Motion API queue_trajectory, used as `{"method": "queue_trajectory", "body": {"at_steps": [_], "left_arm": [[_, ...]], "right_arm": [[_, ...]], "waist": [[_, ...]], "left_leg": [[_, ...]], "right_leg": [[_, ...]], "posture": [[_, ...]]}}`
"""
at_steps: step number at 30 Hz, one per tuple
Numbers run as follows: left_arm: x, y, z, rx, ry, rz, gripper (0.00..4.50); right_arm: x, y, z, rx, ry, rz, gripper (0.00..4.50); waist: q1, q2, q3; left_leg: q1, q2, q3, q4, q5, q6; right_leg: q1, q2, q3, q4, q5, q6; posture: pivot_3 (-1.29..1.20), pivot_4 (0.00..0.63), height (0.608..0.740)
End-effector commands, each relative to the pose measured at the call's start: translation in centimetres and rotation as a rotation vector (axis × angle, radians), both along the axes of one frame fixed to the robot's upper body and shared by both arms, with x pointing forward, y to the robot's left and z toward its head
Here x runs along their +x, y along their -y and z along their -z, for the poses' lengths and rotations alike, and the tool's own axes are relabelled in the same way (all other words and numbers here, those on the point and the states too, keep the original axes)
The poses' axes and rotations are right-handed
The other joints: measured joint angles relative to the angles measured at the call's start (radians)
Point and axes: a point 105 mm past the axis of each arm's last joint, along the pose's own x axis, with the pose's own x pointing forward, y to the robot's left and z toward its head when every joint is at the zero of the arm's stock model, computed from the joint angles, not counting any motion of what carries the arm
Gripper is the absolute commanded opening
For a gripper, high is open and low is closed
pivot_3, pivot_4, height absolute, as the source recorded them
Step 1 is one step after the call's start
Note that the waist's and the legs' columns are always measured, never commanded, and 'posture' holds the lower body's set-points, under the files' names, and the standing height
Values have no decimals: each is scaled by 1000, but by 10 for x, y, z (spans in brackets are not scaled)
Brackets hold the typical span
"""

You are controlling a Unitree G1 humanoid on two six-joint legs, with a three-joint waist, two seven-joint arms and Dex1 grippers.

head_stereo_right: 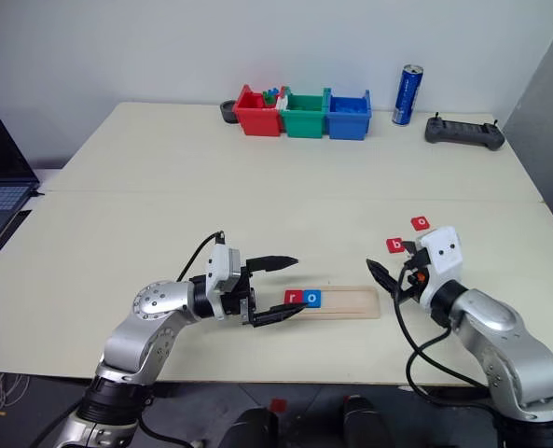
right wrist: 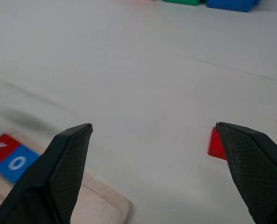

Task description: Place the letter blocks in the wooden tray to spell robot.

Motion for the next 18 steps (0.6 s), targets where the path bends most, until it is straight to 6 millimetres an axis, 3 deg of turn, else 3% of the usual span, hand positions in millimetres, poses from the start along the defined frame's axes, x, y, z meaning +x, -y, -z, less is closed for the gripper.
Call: {"method": "queue_trajectory", "body": {"at_steps": [1, 6, 18], "left_arm": [[-1, 2, -12, -19, 37, -6, 4483], [2, 0, -12, 5, 58, -8, 4483], [2, -4, -9, 11, 49, -27, 4483]], "right_arm": [[17, 10, 2, -45, 2, 130, 4500], [42, 19, 11, -30, -47, 266, 4500], [63, 16, 30, 19, -137, 321, 4500]], "waist": [[0, 0, 0], [-2, 0, 0], [-8, 0, 0]], "left_leg": [[0, 0, 0, 0, 0, 0], [0, 0, 1, 0, 0, 0], [0, 0, 1, -1, 0, 0]], "right_leg": [[0, 0, 0, 0, 0, 0], [0, 0, 0, 0, 0, 0], [0, 0, 0, -1, 0, 0]], "posture": [[0, 150, 740], [0, 150, 740], [0, 150, 740]]}}
